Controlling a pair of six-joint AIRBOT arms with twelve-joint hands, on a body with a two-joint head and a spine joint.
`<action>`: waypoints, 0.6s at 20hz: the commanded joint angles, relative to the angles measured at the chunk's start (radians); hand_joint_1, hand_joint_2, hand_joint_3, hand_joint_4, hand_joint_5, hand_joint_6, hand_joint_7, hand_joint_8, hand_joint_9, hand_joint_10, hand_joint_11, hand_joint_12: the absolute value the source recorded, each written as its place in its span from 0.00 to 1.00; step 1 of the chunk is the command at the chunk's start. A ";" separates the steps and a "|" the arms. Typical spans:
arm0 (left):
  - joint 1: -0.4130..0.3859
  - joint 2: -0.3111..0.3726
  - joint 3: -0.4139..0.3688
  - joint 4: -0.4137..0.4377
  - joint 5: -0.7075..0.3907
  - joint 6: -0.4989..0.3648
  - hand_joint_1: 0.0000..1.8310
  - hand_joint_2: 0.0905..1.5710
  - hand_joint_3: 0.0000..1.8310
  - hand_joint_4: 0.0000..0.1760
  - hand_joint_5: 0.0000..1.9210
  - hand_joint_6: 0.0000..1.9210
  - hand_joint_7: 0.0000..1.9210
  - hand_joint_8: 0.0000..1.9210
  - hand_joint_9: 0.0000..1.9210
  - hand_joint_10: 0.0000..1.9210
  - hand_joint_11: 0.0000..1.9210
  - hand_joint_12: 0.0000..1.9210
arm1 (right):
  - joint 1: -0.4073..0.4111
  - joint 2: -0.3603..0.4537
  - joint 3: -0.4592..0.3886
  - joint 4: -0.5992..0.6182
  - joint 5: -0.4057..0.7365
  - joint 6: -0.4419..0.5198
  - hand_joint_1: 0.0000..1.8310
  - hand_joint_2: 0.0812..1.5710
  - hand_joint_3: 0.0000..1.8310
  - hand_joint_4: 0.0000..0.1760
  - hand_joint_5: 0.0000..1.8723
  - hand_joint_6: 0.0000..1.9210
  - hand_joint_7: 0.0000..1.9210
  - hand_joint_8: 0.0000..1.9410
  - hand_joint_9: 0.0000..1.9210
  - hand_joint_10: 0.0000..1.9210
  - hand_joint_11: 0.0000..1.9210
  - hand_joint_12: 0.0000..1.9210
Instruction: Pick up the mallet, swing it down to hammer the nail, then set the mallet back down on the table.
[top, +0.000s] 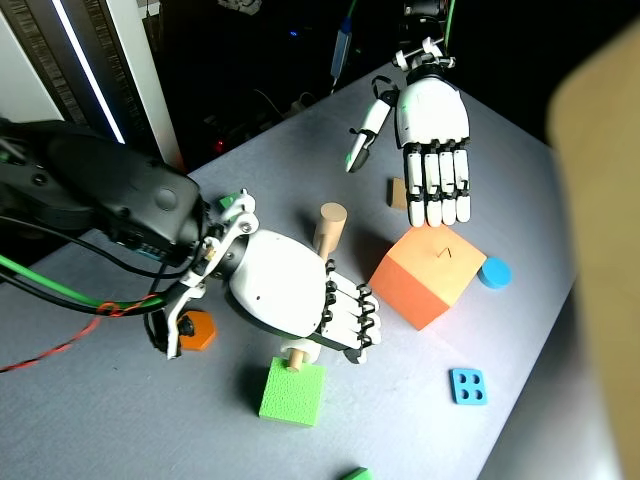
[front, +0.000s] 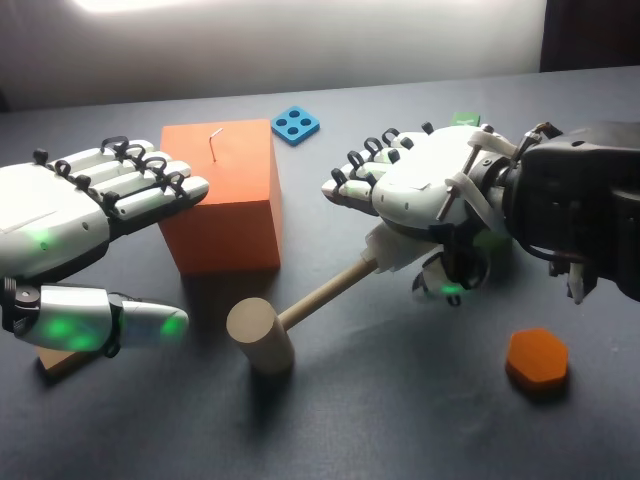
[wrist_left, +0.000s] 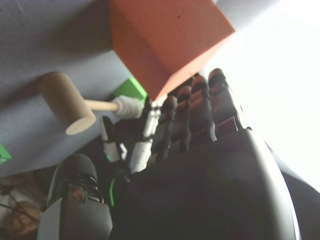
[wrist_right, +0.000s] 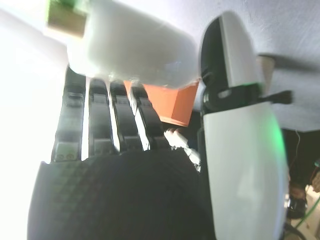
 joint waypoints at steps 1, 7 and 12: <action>-0.005 -0.002 0.006 -0.028 -0.112 -0.002 0.00 0.70 0.01 0.00 0.00 0.00 0.00 0.00 0.00 0.00 0.00 0.00 | -0.006 0.000 0.008 -0.031 -0.021 -0.003 0.60 0.61 0.00 0.00 0.00 0.00 0.00 0.00 0.00 0.00 0.00 0.31; -0.005 -0.024 0.017 -0.037 -0.113 0.002 0.00 0.69 0.01 0.00 0.00 0.00 0.00 0.00 0.00 0.00 0.00 0.00 | -0.043 -0.045 0.078 -0.040 -0.035 -0.002 0.59 0.62 0.00 0.00 0.00 0.00 0.00 0.00 0.00 0.00 0.00 0.32; 0.002 -0.042 0.023 -0.052 -0.113 0.002 0.00 0.69 0.00 0.00 0.00 0.00 0.00 0.00 0.00 0.00 0.00 0.00 | -0.044 -0.077 0.118 -0.040 -0.060 -0.002 0.59 0.62 0.00 0.00 0.00 0.00 0.00 0.00 0.00 0.00 0.00 0.33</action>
